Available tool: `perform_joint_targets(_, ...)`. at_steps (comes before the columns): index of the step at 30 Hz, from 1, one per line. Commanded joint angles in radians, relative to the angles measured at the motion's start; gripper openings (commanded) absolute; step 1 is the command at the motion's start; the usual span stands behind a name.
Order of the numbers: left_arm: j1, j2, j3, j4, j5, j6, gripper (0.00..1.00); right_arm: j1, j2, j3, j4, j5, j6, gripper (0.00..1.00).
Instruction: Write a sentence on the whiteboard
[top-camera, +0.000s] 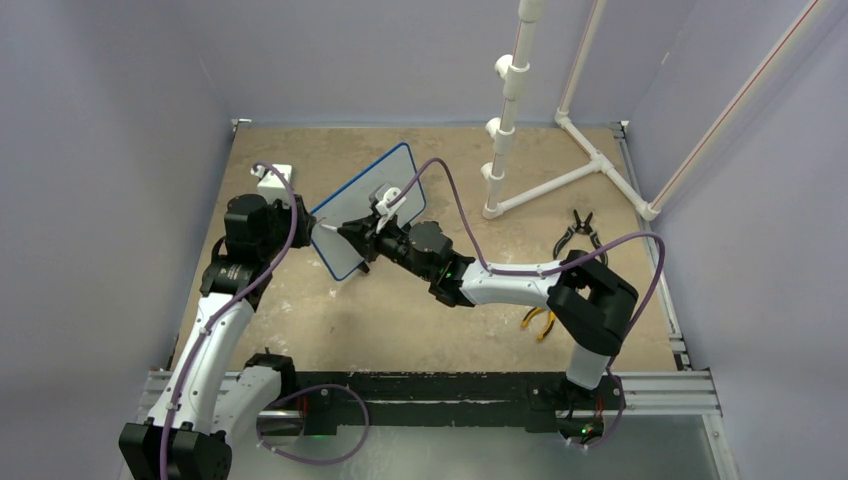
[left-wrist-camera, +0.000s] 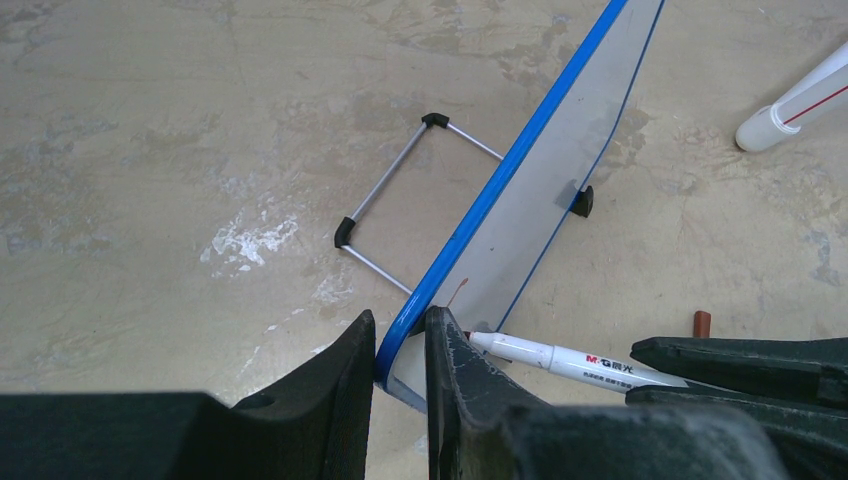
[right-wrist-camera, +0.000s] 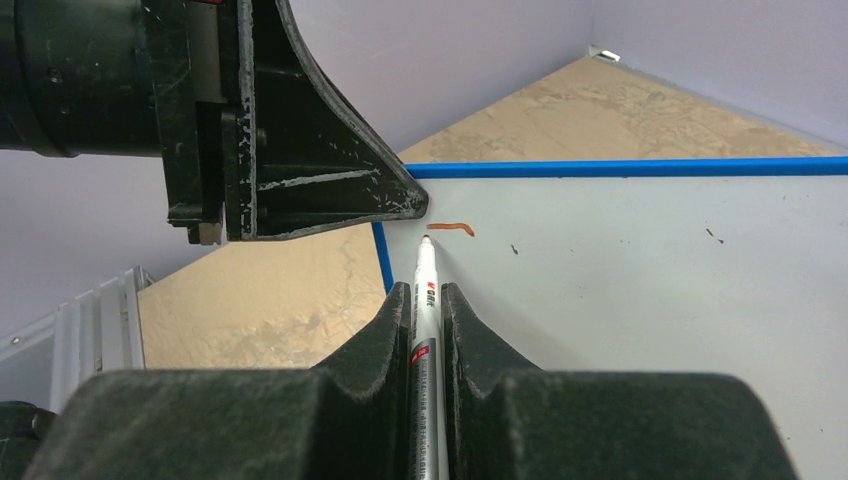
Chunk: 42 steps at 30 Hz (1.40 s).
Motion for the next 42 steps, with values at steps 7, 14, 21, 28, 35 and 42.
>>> perform_joint_targets(7,0.007,-0.012,-0.003,0.049,-0.015,0.002,0.11,0.003,0.008,0.067,0.038,-0.006,-0.025,0.00)
perform_joint_targets(14,0.007,-0.012,-0.002,0.049,-0.015,0.003,0.10,0.003,0.030,0.089,0.027,-0.005,-0.029,0.00)
perform_joint_targets(21,0.007,-0.016,-0.003,0.050,-0.015,0.003,0.10,0.003,0.032,0.070,0.022,0.005,-0.024,0.00)
perform_joint_targets(28,0.007,-0.019,-0.003,0.049,-0.014,0.003,0.10,0.003,0.041,0.056,0.005,0.018,-0.017,0.00)
perform_joint_targets(35,0.007,-0.019,-0.003,0.050,-0.015,0.003,0.09,0.003,0.035,0.016,-0.005,0.016,0.003,0.00)
perform_joint_targets(42,0.006,-0.019,-0.003,0.049,-0.015,0.002,0.09,0.003,0.044,-0.005,-0.014,0.021,0.012,0.00)
